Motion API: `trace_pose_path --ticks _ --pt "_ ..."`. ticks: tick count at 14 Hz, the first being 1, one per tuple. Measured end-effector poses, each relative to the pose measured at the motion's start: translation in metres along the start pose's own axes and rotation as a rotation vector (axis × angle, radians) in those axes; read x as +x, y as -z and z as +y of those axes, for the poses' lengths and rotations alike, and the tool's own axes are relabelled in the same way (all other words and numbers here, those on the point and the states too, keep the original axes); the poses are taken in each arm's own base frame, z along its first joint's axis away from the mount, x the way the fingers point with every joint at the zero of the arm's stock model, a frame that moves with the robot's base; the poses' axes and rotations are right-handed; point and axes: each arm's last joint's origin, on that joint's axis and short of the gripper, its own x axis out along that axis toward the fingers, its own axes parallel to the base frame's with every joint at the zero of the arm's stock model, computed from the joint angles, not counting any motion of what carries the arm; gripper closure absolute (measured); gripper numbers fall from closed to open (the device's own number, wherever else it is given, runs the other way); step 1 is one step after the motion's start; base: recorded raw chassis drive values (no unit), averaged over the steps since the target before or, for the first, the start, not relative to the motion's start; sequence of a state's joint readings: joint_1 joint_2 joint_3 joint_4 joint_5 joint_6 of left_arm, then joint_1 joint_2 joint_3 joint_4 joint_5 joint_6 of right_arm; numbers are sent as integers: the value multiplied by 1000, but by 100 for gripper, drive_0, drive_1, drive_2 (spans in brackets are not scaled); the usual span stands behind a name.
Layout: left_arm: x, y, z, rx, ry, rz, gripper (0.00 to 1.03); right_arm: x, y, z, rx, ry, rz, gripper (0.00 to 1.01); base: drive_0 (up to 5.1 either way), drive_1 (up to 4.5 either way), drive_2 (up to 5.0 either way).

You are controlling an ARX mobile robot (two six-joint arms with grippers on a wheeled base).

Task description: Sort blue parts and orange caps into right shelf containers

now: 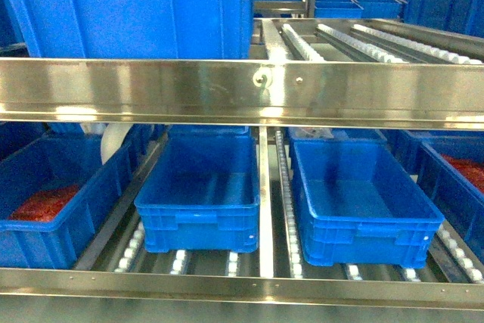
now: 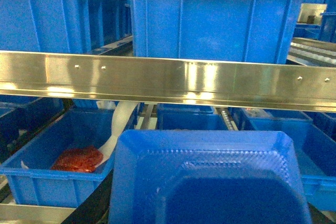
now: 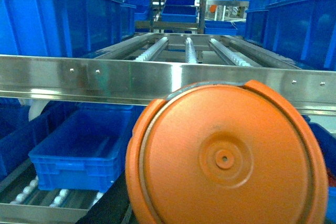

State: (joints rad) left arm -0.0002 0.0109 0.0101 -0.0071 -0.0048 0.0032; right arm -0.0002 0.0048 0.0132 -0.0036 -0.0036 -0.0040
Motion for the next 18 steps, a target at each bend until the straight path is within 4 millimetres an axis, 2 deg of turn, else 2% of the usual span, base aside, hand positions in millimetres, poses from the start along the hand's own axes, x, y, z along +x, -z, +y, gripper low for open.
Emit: trace_pose_path --ticks 18 --pt "0 0 0 0 3 -1 60 0 0 0 3 3 2 59 0 0 0"
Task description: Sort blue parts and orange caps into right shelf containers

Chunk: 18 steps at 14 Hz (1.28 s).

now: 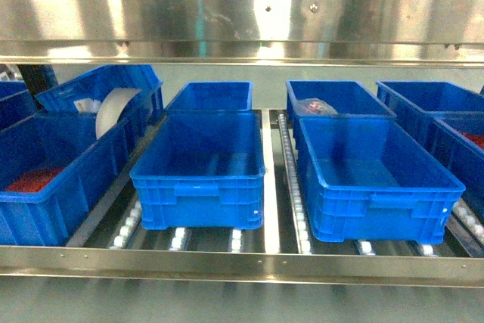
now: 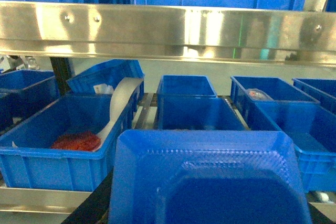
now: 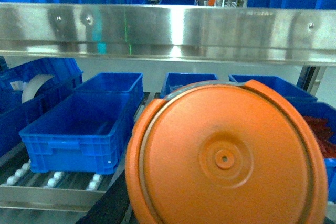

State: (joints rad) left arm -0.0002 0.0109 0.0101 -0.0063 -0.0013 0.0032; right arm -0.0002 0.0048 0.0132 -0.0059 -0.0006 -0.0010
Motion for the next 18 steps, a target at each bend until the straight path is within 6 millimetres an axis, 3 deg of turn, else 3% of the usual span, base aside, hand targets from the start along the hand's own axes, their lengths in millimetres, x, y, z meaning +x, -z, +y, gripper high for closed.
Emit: trace_pose_path --ticks 18 --pt "0 0 0 0 3 2 60 0 0 0 1 0 3 59 0 0 0"
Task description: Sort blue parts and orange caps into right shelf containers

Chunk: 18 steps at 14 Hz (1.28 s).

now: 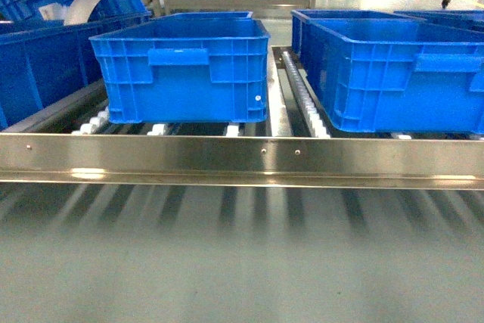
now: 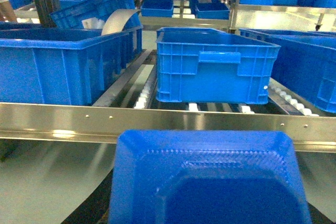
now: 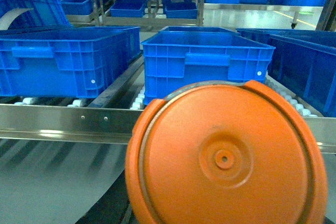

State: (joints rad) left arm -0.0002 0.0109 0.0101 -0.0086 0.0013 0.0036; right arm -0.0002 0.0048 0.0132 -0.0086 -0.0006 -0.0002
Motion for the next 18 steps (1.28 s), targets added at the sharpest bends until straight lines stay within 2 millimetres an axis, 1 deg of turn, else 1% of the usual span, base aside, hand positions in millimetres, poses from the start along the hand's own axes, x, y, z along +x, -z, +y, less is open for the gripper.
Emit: trace_pose_path --ticks 15,18 --pt "0 0 0 0 -2 -1 60 0 0 0 0 0 -2 59 0 0 0" --pt "0 0 0 0 -2 -1 60 0 0 0 0 0 -2 59 -6 410 -422"
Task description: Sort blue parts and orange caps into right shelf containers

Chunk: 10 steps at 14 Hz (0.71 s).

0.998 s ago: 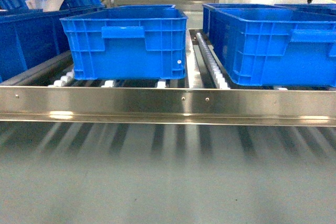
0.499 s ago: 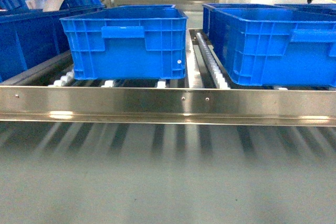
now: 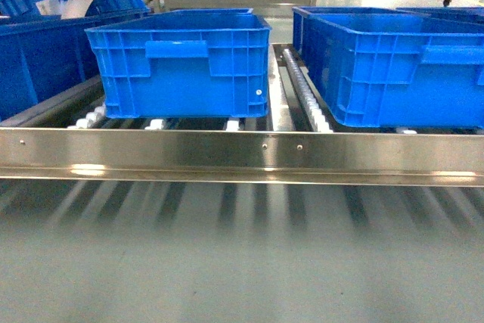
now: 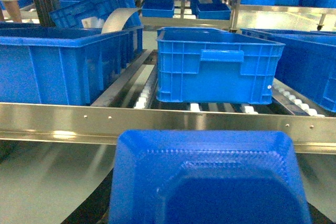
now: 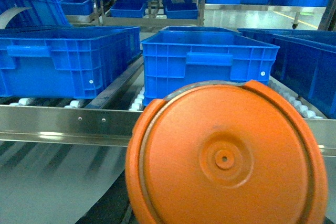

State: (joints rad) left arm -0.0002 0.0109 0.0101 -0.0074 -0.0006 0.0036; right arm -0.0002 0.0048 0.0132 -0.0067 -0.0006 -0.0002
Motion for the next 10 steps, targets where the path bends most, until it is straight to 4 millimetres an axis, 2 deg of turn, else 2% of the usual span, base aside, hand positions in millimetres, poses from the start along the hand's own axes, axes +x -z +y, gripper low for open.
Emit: trace_pose_path --ticks 10 --pt "0 0 0 0 0 -1 60 0 0 0 0 0 0 59 -5 411 -420"
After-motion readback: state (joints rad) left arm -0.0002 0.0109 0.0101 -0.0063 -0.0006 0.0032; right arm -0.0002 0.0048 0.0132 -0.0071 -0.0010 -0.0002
